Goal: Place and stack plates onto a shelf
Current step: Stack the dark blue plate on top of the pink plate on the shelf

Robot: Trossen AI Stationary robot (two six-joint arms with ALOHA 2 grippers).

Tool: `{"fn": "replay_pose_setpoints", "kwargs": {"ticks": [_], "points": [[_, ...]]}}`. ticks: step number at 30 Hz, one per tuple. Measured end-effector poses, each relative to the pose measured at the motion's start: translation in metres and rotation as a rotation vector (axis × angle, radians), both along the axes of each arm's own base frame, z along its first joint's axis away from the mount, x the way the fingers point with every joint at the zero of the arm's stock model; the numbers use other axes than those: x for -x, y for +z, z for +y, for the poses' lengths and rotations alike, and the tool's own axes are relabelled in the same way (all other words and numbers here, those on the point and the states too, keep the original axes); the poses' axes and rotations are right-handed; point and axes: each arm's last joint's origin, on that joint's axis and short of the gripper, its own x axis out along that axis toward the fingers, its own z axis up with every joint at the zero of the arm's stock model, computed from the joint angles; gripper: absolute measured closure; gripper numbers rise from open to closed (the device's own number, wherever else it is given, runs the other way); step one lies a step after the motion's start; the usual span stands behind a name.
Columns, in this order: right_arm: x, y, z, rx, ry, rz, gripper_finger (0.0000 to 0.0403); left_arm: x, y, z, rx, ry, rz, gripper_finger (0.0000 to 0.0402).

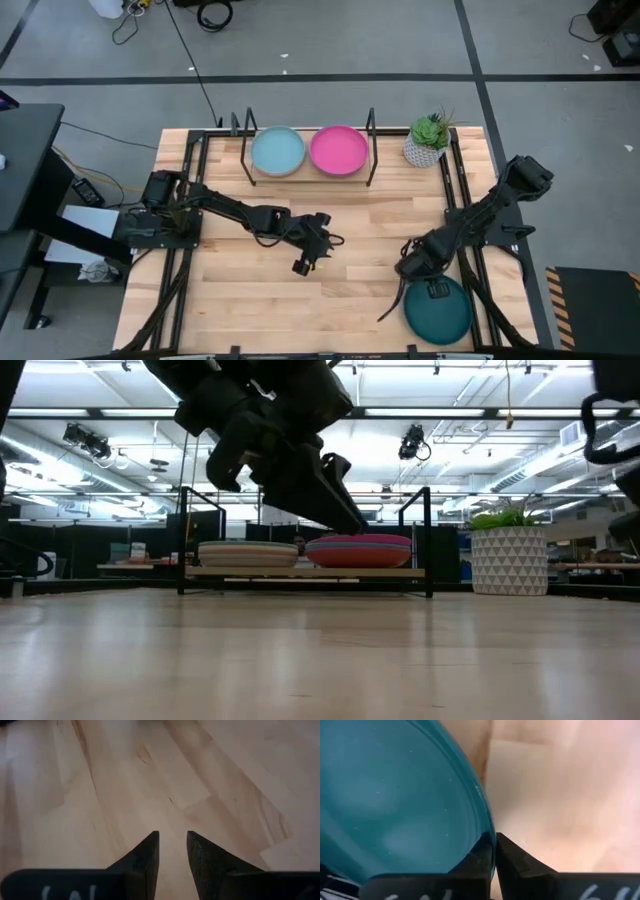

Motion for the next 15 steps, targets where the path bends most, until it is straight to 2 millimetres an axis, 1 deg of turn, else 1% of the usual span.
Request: {"fn": "replay_pose_setpoints", "kwargs": {"ticks": [4, 9, 12, 15], "points": [[-0.006, 0.015, -0.018, -0.032, -0.044, -0.080, 0.0377, 0.002, 0.000, -0.012, -0.123, -0.045, -0.025, 0.0271], [-0.014, 0.037, -0.047, -0.088, -0.149, -0.220, 0.0390, 0.004, 0.003, -0.030, -0.346, -0.062, -0.097, 0.0220], [-0.019, 0.044, -0.068, -0.097, -0.270, -0.261, 0.0389, 0.004, 0.003, -0.041, -0.477, -0.098, -0.141, 0.0201], [-0.024, 0.045, -0.088, -0.088, -0.415, -0.262, 0.0378, 0.002, 0.002, -0.048, -0.610, -0.129, -0.184, 0.0197]]}}
